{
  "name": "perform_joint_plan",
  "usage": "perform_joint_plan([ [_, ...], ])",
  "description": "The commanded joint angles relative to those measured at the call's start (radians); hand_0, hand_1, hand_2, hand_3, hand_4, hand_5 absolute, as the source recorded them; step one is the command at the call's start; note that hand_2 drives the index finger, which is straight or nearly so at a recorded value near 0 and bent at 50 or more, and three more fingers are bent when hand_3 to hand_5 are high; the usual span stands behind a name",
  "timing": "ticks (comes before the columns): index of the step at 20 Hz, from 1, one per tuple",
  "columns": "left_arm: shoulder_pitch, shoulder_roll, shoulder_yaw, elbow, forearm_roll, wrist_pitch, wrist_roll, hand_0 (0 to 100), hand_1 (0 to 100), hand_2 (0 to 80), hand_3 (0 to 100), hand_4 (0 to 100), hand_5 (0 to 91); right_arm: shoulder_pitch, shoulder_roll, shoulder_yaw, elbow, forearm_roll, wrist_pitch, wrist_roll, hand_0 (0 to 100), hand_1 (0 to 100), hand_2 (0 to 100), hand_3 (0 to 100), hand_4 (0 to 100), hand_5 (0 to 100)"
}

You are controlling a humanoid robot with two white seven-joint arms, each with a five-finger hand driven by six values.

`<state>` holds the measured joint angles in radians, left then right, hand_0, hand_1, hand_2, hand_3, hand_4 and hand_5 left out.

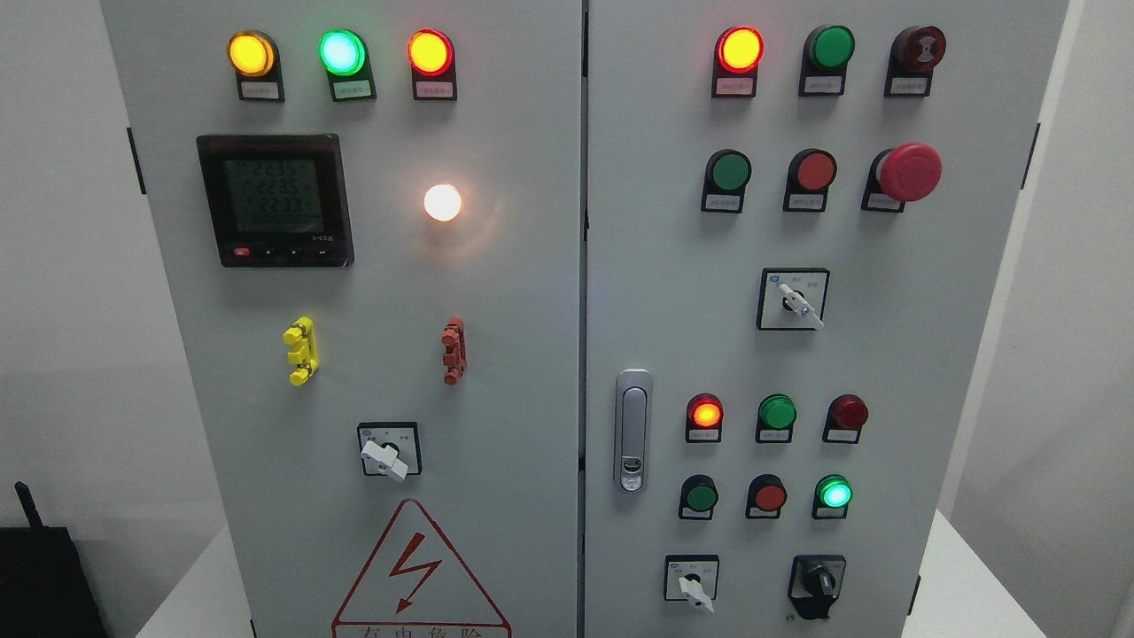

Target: Trip black knob to open circuit

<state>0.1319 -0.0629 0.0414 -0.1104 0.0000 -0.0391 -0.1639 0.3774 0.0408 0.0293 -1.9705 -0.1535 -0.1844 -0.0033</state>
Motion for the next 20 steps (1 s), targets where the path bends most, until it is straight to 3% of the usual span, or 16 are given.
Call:
perform_joint_plan([
  [1,0.000,0.000,0.000,0.000,-0.023,0.001,0.000,12,39,0.0,0,0,0.0,0.028,-0.001,0.009,-0.050,0.000,-0.001,0.003,0,0,0,28,17,17],
  [5,0.000,0.000,0.000,0.000,-0.023,-0.001,0.000,12,39,0.0,0,0,0.0,0.038,-0.001,0.008,-0.048,0.000,-0.007,0.008,0,0,0,14,3,1],
  [8,0.000,0.000,0.000,0.000,-0.023,0.001,0.000,12,39,0.0,0,0,0.0,0.038,-0.002,0.008,-0.047,0.000,-0.007,0.008,0,0,0,8,0,0],
  [20,0.000,0.000,0.000,0.000,-0.023,0.001,0.000,12,39,0.0,0,0,0.0,0.038,-0.002,0.009,-0.036,0.000,-0.007,0.008,0,0,0,3,0,0],
])
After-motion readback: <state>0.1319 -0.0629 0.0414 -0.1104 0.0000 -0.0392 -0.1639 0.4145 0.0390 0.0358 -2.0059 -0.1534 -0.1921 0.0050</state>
